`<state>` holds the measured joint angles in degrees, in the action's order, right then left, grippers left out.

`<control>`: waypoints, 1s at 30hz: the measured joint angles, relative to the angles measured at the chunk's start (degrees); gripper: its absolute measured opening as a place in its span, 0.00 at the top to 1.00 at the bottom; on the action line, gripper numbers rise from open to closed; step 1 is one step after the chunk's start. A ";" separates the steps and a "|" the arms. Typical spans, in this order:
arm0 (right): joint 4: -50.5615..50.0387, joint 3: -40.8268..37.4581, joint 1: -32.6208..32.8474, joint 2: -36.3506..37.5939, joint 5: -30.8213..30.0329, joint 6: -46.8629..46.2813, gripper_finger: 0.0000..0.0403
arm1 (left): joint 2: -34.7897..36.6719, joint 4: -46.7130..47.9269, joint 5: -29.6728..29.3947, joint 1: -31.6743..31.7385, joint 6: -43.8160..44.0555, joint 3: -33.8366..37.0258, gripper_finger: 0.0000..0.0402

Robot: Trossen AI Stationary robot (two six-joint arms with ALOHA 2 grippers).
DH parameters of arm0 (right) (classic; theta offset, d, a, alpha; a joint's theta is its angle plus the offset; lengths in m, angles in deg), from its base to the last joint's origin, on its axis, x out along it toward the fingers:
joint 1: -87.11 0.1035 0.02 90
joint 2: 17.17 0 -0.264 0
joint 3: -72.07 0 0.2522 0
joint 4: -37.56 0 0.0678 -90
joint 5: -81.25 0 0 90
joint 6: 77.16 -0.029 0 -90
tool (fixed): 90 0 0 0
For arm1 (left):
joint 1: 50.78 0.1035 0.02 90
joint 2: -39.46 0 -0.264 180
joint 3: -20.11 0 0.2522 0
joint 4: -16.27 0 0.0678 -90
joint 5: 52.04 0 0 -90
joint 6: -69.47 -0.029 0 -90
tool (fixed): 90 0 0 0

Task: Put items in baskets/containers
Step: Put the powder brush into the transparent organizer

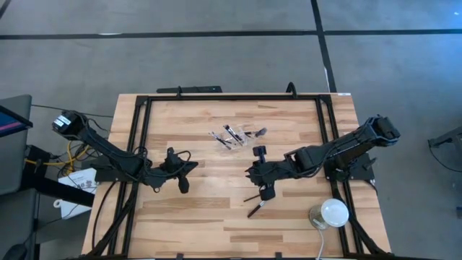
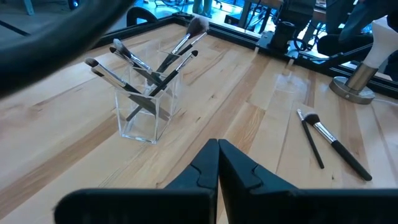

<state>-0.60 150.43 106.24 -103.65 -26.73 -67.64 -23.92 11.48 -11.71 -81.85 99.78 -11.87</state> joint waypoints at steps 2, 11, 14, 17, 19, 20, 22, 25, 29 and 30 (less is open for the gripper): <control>0.02 0.00 0.02 0.00 0.00 -0.02 0.84 | 0.00 0.00 -0.01 -0.01 0.00 0.00 0.99; 0.02 0.00 -0.02 0.00 -0.02 -2.25 0.84 | 0.00 -0.40 -0.01 0.00 0.02 -0.02 0.99; 0.02 0.00 0.00 0.00 -0.06 -3.78 0.84 | 0.00 -0.80 0.01 -0.01 0.01 -0.02 0.99; 0.02 0.00 0.22 0.00 -0.04 -4.28 0.84 | 0.00 -0.87 0.00 -0.01 0.00 -0.02 0.99; 0.03 0.00 0.39 0.00 -0.05 -5.45 0.84 | 0.00 -1.04 0.01 -0.02 0.01 -0.02 0.99; 0.04 0.00 0.37 0.00 -0.04 -6.34 0.84 | 0.00 -1.08 -0.01 -0.01 0.02 -0.02 0.99; 0.05 0.00 0.37 0.00 -0.04 -8.08 0.84 | 0.00 -1.26 -0.01 0.00 0.02 -0.02 0.99; 1.62 -1.41 0.35 -0.01 -0.03 -10.38 0.84 | 0.00 -1.42 -0.01 -0.02 0.02 -0.02 0.99; 3.66 -4.24 0.35 -0.04 0.10 -14.66 0.84 | 0.00 -1.85 0.42 0.71 0.02 -0.02 0.99; 3.68 -4.64 0.35 -0.07 0.09 -16.52 0.84 | 0.00 -2.33 0.44 1.41 0.00 -0.02 0.99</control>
<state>3.08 145.79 106.59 -103.71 -26.64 -84.17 -23.92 9.15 -11.26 -80.44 99.78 -11.89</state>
